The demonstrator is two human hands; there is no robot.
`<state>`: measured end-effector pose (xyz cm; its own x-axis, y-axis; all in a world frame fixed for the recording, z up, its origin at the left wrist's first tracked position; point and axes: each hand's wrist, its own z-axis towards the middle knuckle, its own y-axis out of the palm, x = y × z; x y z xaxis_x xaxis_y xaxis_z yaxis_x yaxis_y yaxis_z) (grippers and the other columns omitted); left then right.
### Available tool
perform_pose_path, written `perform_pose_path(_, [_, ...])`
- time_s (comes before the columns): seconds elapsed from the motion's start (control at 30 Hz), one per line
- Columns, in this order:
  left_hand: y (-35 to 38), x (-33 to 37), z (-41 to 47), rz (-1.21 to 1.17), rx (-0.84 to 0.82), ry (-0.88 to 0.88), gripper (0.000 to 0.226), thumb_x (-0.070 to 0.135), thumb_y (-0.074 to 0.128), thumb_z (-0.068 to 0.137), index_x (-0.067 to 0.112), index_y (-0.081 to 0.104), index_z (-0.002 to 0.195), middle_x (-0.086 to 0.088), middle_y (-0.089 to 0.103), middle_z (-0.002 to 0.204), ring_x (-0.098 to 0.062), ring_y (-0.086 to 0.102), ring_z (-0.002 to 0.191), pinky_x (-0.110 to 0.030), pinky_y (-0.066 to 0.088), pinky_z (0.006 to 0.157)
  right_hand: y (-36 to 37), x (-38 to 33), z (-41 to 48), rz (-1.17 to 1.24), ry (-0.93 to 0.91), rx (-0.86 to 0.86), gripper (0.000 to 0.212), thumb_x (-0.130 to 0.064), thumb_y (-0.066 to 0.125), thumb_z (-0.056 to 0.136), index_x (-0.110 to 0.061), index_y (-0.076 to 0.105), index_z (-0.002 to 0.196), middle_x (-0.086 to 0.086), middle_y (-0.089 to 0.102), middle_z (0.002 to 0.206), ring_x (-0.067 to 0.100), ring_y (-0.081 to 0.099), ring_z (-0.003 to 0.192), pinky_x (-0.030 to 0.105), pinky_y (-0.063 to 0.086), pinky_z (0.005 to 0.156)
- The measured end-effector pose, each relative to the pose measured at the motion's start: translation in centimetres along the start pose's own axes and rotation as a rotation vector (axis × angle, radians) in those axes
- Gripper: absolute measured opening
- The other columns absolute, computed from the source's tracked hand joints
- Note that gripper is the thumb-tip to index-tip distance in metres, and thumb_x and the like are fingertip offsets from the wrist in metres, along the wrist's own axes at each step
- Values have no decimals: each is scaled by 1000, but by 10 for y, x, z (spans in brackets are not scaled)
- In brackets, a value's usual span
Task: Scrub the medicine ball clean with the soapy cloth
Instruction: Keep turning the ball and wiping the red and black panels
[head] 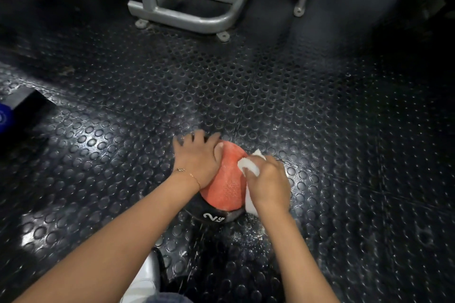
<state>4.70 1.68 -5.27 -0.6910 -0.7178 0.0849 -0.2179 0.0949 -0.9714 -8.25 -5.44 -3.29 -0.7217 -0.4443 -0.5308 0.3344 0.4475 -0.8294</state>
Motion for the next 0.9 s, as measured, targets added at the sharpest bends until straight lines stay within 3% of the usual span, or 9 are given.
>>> perform_pose_path(0.1, [1,2,-1,-52,8,180,50,46,8,98,40,31,142,8,35,143,-20,34,129,-45,22,109,-2,-3,10,-32,2,-6,30,-23,51,91,-28,58,119,-1,51,124,20,40,115,28,35,81])
perform_pose_path(0.2, [-1,0,-1,-84,-1,126,45,41,14,100,39,35,140,7,39,140,-21,40,124,-43,31,103,0,0,-2,-59,-63,-17,29,-24,52,90,-30,60,117,-3,52,120,19,40,113,29,35,81])
perform_pose_path(0.3, [-5,-3,0,-105,-31,86,45,39,14,101,40,33,141,5,38,141,-23,40,125,-43,29,105,5,2,-10,-31,-102,4,28,-25,54,88,-30,61,115,-4,53,113,18,42,109,29,35,80])
perform_pose_path(0.43, [-5,3,1,-61,-23,54,45,37,16,101,37,36,141,2,39,141,-26,42,124,-44,29,104,3,0,2,-51,-9,12,28,-25,51,90,-31,60,116,-4,53,115,18,42,108,28,34,79])
perform_pose_path(0.57, [-2,0,0,-52,-8,24,45,37,16,101,34,39,139,1,41,139,-27,44,122,-43,32,102,10,8,-20,-29,-122,31,29,-21,55,86,-28,63,113,-5,54,111,18,43,105,27,33,75])
perform_pose_path(0.73, [0,1,-3,-58,-3,20,44,37,17,101,33,37,139,2,40,139,-27,42,122,-43,33,100,10,13,-15,74,94,71,30,-26,56,89,-29,60,118,-4,51,125,17,44,113,24,35,79])
perform_pose_path(0.83, [2,-4,-7,-37,25,26,47,38,11,99,34,37,139,2,42,137,-27,44,120,-43,33,99,18,8,-31,37,-61,105,31,-23,59,86,-26,62,117,-3,56,115,17,46,104,25,36,76])
perform_pose_path(0.9, [1,-5,-7,-45,14,36,47,38,12,99,33,37,139,2,41,137,-27,43,121,-43,32,100,19,9,-29,65,-45,103,31,-22,59,85,-25,62,116,-3,57,112,17,47,101,25,36,74])
